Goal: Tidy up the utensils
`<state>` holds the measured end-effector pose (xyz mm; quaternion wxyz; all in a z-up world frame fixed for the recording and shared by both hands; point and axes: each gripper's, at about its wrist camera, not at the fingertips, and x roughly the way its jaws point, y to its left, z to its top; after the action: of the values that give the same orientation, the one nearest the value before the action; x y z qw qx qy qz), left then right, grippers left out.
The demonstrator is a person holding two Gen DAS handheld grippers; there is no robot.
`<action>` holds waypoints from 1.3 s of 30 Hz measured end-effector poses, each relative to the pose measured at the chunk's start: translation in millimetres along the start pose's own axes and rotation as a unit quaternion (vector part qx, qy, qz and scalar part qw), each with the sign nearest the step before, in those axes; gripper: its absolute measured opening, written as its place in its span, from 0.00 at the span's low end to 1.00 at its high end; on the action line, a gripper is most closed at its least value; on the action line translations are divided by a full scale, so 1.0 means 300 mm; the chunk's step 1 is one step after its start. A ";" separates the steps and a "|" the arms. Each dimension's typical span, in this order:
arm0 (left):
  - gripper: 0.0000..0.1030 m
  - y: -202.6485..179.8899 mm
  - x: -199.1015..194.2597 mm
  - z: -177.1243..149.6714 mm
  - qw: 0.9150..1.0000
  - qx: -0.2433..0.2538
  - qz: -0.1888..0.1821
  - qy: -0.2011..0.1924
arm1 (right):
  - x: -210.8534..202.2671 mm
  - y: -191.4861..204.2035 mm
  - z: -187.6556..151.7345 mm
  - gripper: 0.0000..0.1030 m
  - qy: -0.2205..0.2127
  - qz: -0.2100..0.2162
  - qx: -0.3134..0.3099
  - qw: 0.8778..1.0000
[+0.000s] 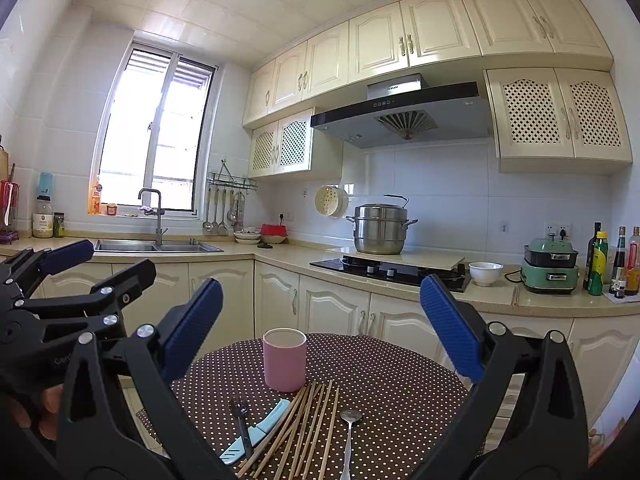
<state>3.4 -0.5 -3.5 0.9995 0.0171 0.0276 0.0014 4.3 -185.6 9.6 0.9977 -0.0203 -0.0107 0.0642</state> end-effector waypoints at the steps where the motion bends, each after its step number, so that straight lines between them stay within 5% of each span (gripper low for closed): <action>1: 0.83 0.000 -0.001 0.000 1.000 0.000 0.000 0.000 | 0.000 0.000 0.000 0.94 0.000 0.000 0.000 1.000; 39: 0.83 -0.004 0.009 -0.022 1.000 0.001 0.000 0.009 | 0.001 -0.002 0.013 0.94 0.012 -0.002 0.006 1.000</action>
<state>5.8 -1.4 -10.2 0.9992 0.0186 0.0362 0.0016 4.7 -186.0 13.7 0.9979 -0.0154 0.0014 0.0626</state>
